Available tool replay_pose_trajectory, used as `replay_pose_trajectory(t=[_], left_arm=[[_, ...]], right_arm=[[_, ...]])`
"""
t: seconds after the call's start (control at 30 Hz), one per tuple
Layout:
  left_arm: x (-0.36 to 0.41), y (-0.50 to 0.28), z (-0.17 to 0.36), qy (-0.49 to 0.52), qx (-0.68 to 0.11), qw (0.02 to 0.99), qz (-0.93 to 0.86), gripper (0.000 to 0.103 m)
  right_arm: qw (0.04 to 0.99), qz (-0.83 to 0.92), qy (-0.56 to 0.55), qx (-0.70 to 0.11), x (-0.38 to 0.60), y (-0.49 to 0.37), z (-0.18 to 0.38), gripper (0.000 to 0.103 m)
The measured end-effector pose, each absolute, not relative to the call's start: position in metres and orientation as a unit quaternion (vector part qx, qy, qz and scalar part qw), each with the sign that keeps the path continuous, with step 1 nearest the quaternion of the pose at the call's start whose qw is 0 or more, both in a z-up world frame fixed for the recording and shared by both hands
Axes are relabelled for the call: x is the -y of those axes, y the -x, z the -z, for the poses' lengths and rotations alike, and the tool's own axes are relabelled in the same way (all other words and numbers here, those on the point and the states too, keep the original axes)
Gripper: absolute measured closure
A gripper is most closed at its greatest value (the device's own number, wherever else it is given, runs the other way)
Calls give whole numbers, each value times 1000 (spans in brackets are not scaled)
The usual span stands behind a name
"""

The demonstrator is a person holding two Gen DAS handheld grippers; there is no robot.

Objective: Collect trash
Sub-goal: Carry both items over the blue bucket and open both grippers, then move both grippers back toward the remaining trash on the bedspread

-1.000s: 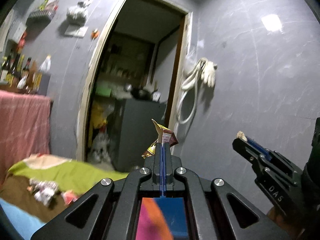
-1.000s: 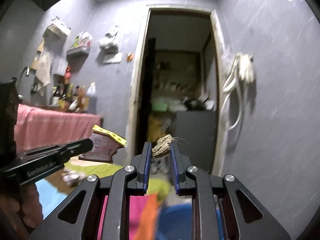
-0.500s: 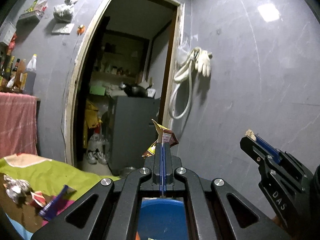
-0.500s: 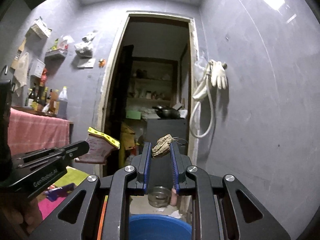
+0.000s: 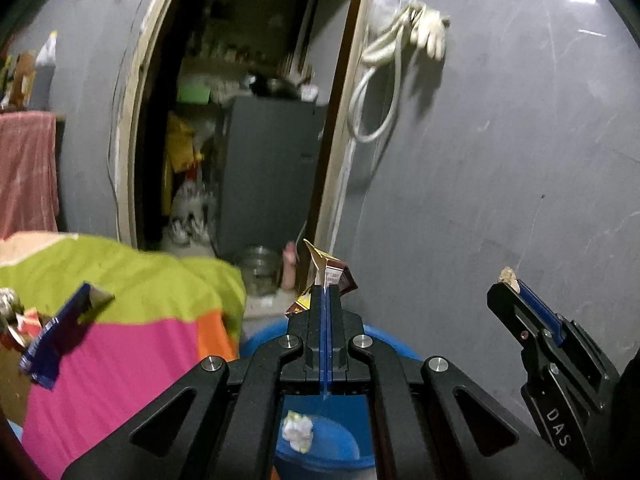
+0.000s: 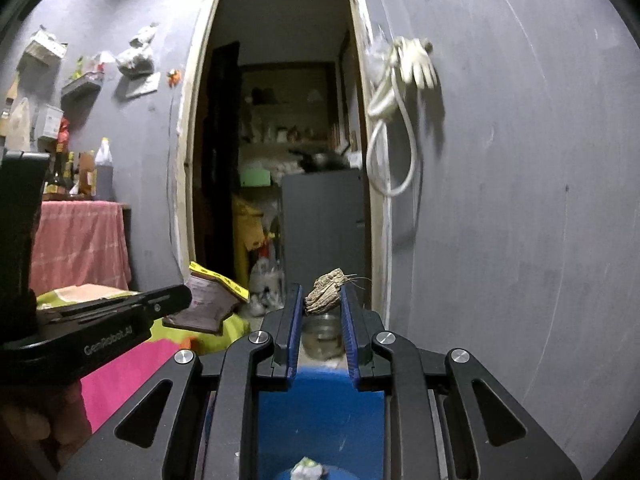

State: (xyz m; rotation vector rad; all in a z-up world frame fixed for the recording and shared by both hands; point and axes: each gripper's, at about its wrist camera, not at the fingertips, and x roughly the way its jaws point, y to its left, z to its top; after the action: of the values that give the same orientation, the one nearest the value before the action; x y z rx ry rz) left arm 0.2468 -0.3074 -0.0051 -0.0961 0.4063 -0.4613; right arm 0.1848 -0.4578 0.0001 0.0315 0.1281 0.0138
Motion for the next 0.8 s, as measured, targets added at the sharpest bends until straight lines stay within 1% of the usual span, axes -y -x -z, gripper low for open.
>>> replay_pose_trajectory(t=[0.2,0.37,0.47,0.53,0.57,0.73,0.77,0.8], left_arm=[[308,-262,24,62,-250,938,233,103],[304,-272,30,77,-276,928,237,103],[300,-276,31,84,-289,924,237,103],[297,-276,30,91,-294,922,234,103],[294,-277,29,97,-295,921,233,103],[280,-271,15,108,-287,924,229,103],[276,-268,11,108,-280,926,229,102],[271,-265,7,109,-274,928,228,99]], right_arm=[[994,-23,-27,-106,459,-194,16,86],[991,-29,-31,-130,459,-201,24,85],[989,-31,-36,-138,461,-203,25,83],[989,-32,-40,-140,462,-204,24,75],[989,-33,-41,-140,462,-204,23,74],[989,-34,-44,-135,462,-203,17,74],[990,-35,-44,-130,461,-202,13,74],[990,-35,-43,-126,461,-201,10,73]])
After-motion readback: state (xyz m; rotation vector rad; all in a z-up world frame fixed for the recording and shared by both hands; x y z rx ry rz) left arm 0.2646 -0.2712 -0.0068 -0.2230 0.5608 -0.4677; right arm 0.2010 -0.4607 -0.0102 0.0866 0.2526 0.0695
